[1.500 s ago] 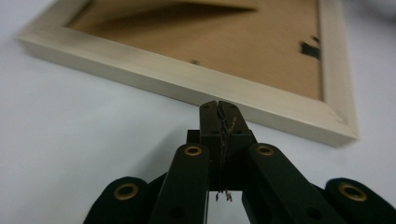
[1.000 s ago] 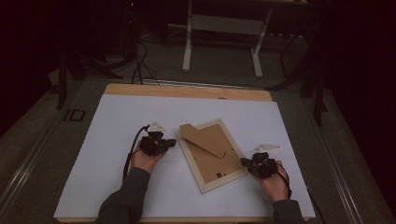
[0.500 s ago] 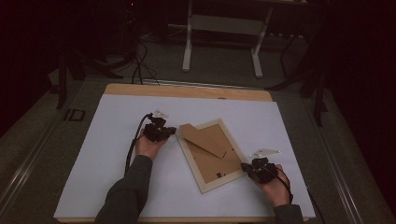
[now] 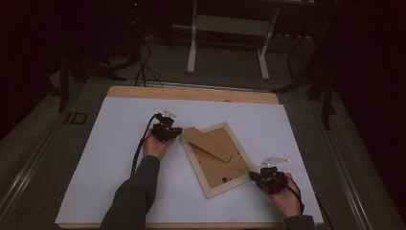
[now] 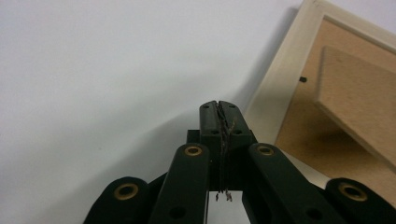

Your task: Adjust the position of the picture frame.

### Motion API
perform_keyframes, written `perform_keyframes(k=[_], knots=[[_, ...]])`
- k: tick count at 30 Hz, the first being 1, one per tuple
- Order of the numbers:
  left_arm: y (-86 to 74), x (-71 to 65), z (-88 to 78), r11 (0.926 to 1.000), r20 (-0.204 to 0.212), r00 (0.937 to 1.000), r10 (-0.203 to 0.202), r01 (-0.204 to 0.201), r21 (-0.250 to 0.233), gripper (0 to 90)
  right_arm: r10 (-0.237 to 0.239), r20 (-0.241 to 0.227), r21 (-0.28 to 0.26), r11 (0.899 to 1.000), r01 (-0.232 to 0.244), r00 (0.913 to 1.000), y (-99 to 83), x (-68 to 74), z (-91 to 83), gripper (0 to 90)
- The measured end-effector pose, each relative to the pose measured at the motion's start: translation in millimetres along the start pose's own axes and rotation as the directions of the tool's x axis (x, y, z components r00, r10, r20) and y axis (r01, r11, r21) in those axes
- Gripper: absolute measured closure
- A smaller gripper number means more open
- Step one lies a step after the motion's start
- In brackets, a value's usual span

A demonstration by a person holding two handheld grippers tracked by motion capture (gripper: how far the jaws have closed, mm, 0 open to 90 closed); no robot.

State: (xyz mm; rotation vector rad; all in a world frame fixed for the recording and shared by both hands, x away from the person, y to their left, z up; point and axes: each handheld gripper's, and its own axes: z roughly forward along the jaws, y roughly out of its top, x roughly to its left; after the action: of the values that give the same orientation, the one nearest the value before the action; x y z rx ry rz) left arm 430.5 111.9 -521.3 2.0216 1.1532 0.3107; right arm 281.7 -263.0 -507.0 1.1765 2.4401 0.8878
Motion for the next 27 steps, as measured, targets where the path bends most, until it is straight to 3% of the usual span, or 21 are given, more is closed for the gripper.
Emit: perform_keyframes(k=[16, 27], knots=[[-3.0, 0.8, 12.8, 0.9975, -0.038, 0.9987, 0.033, -0.031, 0.063, 88.4, -0.013, -0.001, 0.026, 1.0, 0.013, 0.9999, -7.3, 4.4, -1.2, 90.0], [-3.3, -1.4, 12.3, 0.9962, -0.047, 0.9979, 0.044, -0.04, 0.078, 90.0, -0.008, -0.008, 0.033, 0.999, 0.008, 0.9999, -8.1, 3.8, -1.1, 90.0]])
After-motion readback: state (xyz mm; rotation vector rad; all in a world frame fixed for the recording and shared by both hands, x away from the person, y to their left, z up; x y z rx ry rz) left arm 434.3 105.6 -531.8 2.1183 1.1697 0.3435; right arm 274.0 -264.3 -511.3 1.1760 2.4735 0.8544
